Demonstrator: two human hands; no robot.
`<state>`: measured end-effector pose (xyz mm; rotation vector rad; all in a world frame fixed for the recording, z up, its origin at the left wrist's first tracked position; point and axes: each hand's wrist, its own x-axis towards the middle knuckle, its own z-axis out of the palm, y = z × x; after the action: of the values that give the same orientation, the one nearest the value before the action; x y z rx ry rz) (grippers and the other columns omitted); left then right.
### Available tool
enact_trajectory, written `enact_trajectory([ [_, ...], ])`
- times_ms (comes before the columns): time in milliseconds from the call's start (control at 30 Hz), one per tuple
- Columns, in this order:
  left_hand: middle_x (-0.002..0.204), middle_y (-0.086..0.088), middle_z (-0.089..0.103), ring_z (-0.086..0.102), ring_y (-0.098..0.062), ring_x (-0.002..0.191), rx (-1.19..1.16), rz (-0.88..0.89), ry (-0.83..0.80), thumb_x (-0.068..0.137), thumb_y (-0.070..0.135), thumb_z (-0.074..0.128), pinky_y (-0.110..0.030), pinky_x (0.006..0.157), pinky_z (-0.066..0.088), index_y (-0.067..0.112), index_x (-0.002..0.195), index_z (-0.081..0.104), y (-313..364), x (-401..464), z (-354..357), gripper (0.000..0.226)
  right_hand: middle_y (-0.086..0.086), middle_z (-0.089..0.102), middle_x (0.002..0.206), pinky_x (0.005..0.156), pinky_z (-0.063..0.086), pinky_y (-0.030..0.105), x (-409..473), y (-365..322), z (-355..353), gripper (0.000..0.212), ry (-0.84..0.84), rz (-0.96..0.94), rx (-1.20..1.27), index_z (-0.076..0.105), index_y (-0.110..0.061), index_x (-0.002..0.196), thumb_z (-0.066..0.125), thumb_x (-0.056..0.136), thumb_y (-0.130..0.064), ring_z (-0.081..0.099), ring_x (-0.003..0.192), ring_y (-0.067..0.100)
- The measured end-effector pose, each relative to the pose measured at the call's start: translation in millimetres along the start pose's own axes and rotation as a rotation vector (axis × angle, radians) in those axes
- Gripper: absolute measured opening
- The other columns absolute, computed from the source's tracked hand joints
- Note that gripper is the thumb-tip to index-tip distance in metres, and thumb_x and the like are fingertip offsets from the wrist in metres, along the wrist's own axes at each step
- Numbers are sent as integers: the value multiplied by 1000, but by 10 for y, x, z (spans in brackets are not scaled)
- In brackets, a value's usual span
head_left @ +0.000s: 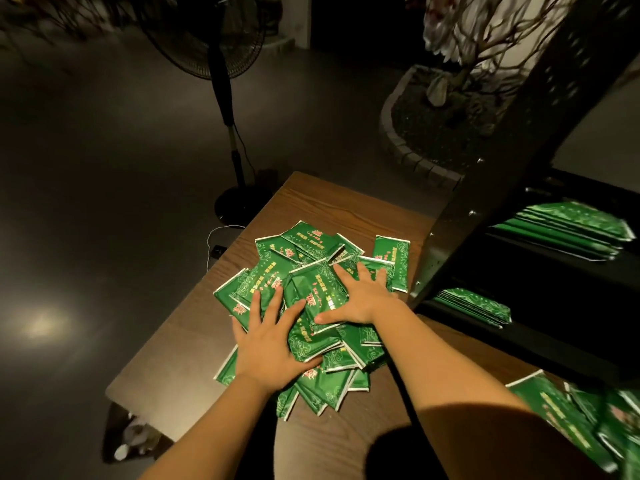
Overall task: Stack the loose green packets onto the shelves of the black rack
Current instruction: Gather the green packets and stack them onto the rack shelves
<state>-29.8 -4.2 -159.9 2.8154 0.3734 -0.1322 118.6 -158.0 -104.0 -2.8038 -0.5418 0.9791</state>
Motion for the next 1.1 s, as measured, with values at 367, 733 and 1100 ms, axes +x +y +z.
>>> enact_trajectory([
  [367, 165, 9, -10, -18, -29, 151, -36, 15, 24, 56, 98, 38, -75, 110, 11, 54, 148, 19, 61, -402, 63, 104, -5, -10, 164, 111, 12, 71, -416, 49, 284, 122, 50, -78, -19, -4, -44, 154, 59, 59, -89, -14, 148, 38],
  [733, 165, 10, -8, -18, -27, 150, -57, 13, 64, 45, 107, 15, -73, 111, 11, 56, 148, 18, 111, -511, 71, 115, -1, -17, 163, 111, 14, 69, -490, 166, 431, 130, 216, -136, 68, -13, -43, 152, 60, 55, -90, -5, 150, 34],
  [1100, 165, 14, -6, -16, -24, 151, -21, 2, 72, 57, 92, 49, -71, 114, 11, 59, 146, 13, 129, -505, 83, 101, 0, -5, 165, 114, -2, 65, -58, 296, 178, 83, 406, -47, 126, 18, -47, 152, 21, 80, -88, -9, 148, 42],
])
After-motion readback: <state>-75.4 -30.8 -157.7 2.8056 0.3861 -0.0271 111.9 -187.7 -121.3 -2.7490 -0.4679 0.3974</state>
